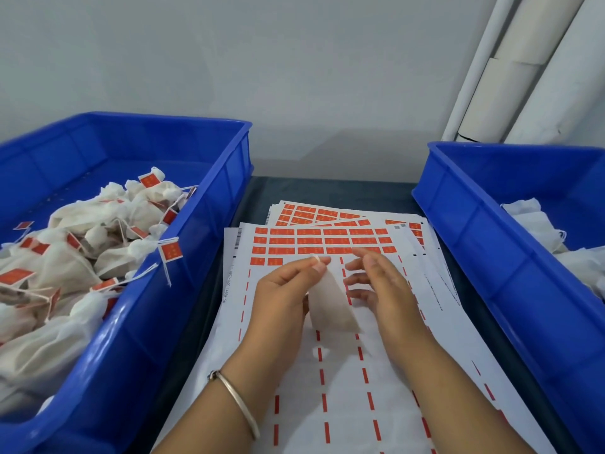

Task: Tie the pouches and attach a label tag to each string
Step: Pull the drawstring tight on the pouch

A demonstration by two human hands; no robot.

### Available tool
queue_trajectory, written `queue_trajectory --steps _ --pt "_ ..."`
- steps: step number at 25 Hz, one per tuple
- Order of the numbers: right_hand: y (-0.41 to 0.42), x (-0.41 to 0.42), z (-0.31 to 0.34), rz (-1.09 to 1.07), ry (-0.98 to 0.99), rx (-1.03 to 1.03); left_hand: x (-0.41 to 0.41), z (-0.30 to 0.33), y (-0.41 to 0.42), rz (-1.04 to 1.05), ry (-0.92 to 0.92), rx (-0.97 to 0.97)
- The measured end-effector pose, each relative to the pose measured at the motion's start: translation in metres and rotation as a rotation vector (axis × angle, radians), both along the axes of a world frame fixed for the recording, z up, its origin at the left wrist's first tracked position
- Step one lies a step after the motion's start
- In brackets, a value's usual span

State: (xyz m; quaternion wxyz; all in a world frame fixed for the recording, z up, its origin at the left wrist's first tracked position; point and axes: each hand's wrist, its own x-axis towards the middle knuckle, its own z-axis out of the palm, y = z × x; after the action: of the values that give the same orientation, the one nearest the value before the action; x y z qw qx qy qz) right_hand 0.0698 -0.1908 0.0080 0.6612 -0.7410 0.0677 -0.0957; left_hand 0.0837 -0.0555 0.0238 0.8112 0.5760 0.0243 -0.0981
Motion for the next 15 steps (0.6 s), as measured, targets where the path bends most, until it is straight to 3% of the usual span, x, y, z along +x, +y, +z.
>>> queue_trajectory --steps 4,7,9,12,15 --pt "0.012 -0.008 0.001 0.324 0.045 -0.161 0.002 0.001 0.0 -0.019 0.053 -0.074" --pt "0.02 -0.005 -0.003 0.238 0.113 -0.326 -0.001 -0.002 -0.006 0.045 -0.057 0.159" --pt "0.018 -0.005 -0.006 0.189 0.124 -0.324 0.0 -0.004 -0.007 0.071 -0.109 0.249" --pt "0.013 -0.006 -0.005 0.214 0.171 -0.323 0.005 -0.002 -0.001 0.08 -0.042 0.137" --pt "0.01 -0.007 -0.003 0.253 0.243 -0.198 0.012 -0.002 0.006 0.136 0.045 0.025"
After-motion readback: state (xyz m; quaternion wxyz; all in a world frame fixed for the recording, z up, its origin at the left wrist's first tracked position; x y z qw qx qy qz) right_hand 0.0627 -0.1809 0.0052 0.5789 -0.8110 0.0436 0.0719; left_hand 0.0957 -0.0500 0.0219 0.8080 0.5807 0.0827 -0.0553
